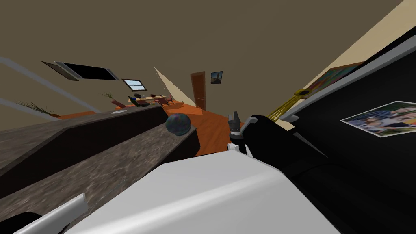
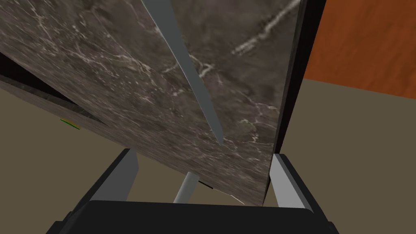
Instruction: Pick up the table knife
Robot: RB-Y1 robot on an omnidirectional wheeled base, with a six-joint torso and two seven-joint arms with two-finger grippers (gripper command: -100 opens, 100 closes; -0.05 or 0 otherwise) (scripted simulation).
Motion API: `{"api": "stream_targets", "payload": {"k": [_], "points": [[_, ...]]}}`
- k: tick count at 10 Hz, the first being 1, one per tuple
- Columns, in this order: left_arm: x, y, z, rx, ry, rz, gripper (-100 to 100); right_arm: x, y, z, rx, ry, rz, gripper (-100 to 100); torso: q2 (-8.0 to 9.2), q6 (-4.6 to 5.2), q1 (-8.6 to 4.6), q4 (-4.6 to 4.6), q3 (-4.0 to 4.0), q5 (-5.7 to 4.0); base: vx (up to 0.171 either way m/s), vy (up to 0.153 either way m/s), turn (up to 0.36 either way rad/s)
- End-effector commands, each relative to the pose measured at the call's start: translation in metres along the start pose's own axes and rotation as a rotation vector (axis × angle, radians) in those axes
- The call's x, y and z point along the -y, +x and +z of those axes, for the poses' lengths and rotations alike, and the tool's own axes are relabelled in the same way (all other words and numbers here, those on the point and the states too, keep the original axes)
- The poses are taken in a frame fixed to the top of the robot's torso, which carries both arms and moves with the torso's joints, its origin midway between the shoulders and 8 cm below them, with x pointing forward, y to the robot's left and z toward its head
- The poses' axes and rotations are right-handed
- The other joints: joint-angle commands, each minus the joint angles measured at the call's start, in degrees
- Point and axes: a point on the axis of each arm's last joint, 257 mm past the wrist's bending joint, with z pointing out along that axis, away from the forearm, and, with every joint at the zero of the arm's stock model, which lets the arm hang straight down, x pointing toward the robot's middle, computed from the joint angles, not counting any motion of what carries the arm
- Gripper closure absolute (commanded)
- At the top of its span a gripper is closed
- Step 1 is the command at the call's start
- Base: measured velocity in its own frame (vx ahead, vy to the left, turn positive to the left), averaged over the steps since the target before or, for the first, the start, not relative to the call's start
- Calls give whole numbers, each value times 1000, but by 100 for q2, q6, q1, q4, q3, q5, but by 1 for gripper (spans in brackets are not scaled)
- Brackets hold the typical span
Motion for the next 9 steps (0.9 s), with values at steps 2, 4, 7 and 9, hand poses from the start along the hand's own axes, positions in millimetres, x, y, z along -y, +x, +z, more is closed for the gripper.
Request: {"api": "stream_targets", "payload": {"k": [2, 4, 7, 9], "points": [[-26, -11, 5, 7, -94, -34, -100, 0, 0, 0, 0, 0, 0, 0, 1, -3, -1, 0, 1, 0, 6, 46, -219], [-34, -9, 4, 1, -126, -35, -100, 0, 0, 0, 0, 0, 0, 0, 0, -5, 4, 0, 0, 1, 1, 39, -38], [-68, -19, 3, 9, -237, -79, -100, 0, 0, 0, 0, 0, 0, 0, 4, -4, -5, 1, 2, -1, -7, 39, -204], [-87, -21, 0, 9, -303, -101, -100, 0, 0, 0, 0, 0, 0, 0, 3, -5, 2, 1, 2, 1, -10, 53, -174]]}}
